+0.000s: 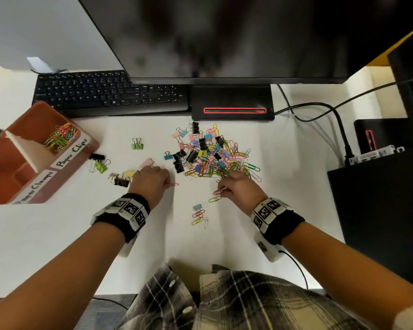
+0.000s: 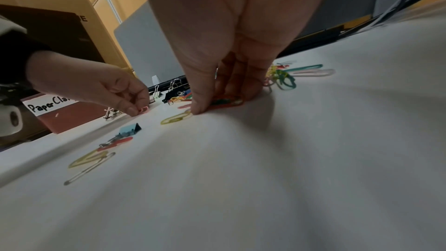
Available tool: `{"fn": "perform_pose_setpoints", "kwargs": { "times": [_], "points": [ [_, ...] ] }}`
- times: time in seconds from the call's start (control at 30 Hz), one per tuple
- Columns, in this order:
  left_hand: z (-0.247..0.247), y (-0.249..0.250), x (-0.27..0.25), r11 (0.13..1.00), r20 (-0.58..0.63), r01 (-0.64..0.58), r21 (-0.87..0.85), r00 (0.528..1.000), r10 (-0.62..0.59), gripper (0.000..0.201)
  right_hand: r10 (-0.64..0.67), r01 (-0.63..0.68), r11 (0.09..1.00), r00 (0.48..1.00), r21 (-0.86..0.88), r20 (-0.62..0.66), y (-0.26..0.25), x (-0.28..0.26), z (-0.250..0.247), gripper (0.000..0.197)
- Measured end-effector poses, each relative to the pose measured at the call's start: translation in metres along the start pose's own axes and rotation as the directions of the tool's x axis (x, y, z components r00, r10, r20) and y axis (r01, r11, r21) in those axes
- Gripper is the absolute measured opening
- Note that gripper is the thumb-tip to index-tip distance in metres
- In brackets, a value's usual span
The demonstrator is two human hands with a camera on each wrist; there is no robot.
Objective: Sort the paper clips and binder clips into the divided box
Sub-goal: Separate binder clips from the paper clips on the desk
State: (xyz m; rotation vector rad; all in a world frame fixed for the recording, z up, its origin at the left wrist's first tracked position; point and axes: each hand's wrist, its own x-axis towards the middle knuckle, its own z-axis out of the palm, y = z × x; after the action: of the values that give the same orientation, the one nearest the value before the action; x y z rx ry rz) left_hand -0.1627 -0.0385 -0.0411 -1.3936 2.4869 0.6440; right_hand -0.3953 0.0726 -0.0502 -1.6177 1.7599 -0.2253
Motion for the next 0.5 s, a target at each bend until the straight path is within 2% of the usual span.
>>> {"fn": "perform_pose_setpoints", "kwargs": {
  "times": [0.1,0.23,0.3,0.37,0.43,0.5],
  "points": [
    [-0.005,0.010,-0.011,0.970,0.012,-0.150,-0.193,0.988,0.155,0.001,-0.021,0.020,1.000,0.999,-0.023,-0.036,-0.002,0.002,0.000,0.019],
    [-0.001,0.028,-0.038,0.913,0.047,-0.220,-0.343,0.967,0.250,0.014,-0.036,0.032,0.996,0.998,-0.082,-0.054,-0.003,0.000,0.002,0.018],
    [0.011,0.036,-0.050,0.904,0.107,-0.222,-0.366,0.955,0.278,0.026,-0.029,0.024,0.995,0.998,-0.099,-0.049,-0.004,-0.001,0.002,0.019],
    [0.025,0.043,-0.055,0.916,0.165,-0.240,-0.320,0.938,0.304,0.040,-0.014,0.010,0.995,0.999,-0.098,-0.045,-0.005,-0.001,0.002,0.020],
    [0.036,0.046,-0.051,0.940,0.182,-0.246,-0.235,0.939,0.291,0.042,-0.011,0.007,0.996,0.999,-0.089,-0.053,-0.007,-0.003,0.001,0.019],
    [0.039,0.047,-0.045,0.950,0.144,-0.214,-0.228,0.957,0.250,0.035,-0.009,0.005,0.997,0.998,-0.076,-0.055,-0.010,-0.003,0.001,0.018]
  ]
}}
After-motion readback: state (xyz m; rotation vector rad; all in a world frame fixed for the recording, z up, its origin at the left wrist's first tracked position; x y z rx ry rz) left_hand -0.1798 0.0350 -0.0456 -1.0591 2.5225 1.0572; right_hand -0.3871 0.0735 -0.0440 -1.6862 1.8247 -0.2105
